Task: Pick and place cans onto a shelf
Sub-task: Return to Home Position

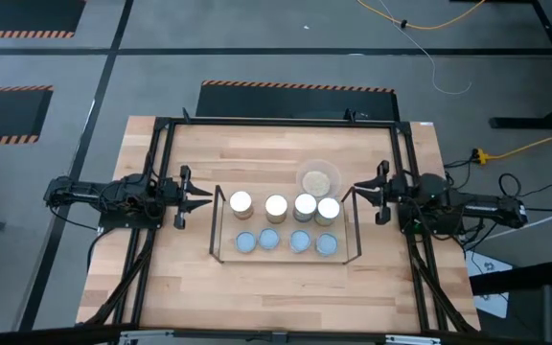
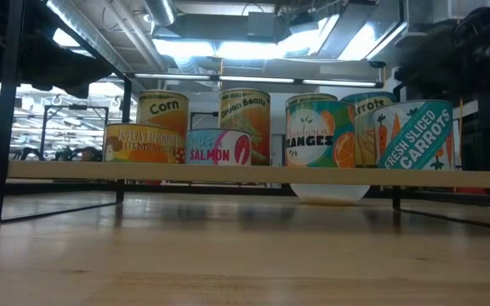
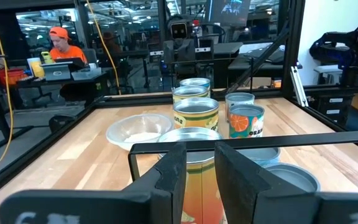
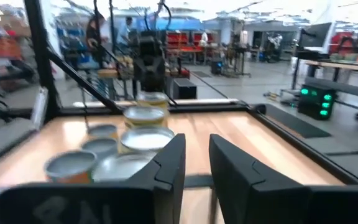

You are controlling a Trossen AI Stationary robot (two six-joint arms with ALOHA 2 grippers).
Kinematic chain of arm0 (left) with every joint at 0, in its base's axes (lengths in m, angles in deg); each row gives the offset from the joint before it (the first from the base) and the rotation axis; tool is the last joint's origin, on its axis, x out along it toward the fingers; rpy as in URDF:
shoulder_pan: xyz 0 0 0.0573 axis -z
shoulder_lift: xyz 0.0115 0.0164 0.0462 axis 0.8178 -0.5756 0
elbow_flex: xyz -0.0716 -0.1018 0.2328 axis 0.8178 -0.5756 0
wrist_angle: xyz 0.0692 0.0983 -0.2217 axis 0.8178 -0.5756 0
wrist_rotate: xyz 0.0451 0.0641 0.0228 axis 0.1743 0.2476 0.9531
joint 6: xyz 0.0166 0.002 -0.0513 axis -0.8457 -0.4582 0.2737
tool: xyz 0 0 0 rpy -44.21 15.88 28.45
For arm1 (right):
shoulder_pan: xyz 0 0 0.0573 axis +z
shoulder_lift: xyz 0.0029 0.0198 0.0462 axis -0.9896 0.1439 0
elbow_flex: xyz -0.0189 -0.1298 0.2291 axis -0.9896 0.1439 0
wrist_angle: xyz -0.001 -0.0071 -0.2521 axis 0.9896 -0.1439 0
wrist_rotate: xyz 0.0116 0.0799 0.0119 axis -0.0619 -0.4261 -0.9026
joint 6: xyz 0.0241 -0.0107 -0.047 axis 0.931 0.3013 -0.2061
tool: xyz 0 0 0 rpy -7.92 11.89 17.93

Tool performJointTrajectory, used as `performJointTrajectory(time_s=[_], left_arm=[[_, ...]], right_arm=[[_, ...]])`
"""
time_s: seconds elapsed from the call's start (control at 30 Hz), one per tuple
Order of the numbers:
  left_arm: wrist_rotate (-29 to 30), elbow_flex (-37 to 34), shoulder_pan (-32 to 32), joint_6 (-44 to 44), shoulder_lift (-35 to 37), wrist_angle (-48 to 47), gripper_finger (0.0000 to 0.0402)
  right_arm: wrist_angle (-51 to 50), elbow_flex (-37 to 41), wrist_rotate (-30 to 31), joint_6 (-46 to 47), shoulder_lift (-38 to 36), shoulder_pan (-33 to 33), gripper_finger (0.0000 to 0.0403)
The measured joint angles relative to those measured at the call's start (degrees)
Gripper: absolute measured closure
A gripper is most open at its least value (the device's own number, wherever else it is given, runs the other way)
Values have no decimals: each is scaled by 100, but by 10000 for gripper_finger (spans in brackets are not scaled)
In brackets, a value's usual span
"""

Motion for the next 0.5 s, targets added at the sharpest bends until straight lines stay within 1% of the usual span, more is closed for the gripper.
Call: performJointTrajectory(time_s=[0.23, 0.5], left_arm=[[0, 0, 2, -1, 1, 0, 324], [0, 0, 2, -1, 1, -2, 324]], right_arm=[[-327, 0, 443, -285, 0, 45, 325], [-312, 0, 451, -285, 0, 45, 325]])
